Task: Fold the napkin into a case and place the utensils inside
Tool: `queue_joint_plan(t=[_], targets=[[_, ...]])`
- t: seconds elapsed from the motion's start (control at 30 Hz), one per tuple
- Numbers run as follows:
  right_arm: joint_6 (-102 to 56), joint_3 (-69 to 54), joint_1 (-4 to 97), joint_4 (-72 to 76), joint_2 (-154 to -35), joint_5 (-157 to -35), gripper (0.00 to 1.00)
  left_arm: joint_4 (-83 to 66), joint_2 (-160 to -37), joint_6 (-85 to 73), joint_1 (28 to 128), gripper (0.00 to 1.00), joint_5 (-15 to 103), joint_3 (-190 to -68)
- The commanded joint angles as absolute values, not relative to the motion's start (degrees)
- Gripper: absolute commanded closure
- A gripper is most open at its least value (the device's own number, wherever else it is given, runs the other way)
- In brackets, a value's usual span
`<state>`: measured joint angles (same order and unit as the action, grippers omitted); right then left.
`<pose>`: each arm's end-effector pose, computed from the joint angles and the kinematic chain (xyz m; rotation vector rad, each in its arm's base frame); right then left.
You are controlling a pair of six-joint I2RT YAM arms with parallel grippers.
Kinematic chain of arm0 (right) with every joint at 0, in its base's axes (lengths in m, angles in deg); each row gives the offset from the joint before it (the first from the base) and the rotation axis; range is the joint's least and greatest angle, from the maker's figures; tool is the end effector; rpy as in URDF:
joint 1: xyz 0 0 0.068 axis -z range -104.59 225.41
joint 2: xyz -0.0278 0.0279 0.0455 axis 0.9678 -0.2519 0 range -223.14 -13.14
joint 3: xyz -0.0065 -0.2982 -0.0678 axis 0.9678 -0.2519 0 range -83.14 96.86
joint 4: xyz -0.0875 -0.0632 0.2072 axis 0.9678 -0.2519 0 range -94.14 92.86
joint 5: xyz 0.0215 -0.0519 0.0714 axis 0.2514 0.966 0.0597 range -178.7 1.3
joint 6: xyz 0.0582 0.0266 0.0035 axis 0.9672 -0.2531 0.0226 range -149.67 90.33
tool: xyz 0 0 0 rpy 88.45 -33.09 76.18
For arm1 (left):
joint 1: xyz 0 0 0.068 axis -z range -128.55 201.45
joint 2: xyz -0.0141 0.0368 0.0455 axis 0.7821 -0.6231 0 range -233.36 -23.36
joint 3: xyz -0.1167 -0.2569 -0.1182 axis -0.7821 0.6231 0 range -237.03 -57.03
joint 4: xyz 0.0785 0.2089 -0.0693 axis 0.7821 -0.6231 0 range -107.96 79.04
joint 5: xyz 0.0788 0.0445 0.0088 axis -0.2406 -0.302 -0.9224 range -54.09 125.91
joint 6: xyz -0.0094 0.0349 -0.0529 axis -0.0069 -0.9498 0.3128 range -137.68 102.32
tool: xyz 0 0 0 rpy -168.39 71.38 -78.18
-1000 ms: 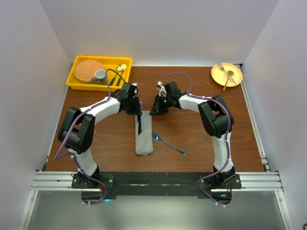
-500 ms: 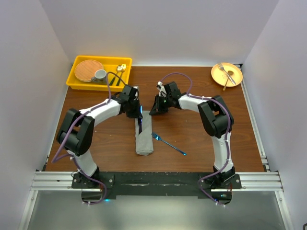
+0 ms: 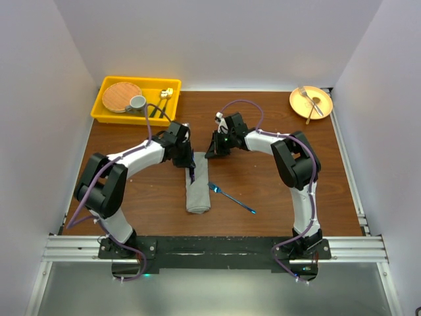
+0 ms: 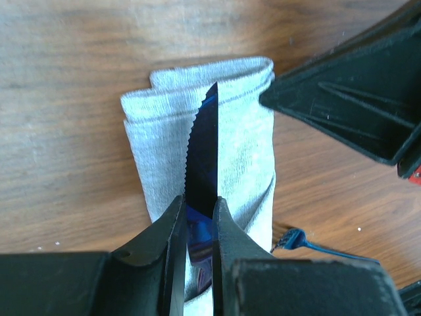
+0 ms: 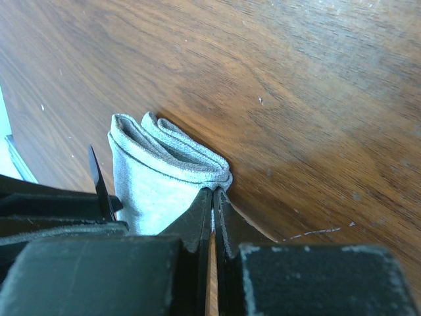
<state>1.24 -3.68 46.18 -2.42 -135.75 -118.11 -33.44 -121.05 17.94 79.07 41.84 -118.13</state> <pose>0.3863 0.2440 0.1736 -0.2171 2.5614 1.0675 0.2916 -0.1583 0.2231 -0.1491 2.6859 -0.5087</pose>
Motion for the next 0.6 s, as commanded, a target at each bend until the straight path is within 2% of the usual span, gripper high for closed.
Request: queue_joint_plan(t=[0.0, 0.4, 0.57], targets=[[1.09, -4.39, 45.97, -1.71, -132.94, -114.72, 1.0, -33.1, -118.19, 19.59, 80.54, 1.0, 43.2, -116.98], [1.18, -4.57, 45.97, -1.54, -132.76, -114.63, 1.0, -33.89, -118.54, 20.29, 80.9, 0.99, 41.62, -115.48], [0.83, -4.39, 45.71, -1.1, -132.41, -115.51, 1.0, -33.89, -119.42, 19.5, 80.9, 0.84, 41.97, -115.74]])
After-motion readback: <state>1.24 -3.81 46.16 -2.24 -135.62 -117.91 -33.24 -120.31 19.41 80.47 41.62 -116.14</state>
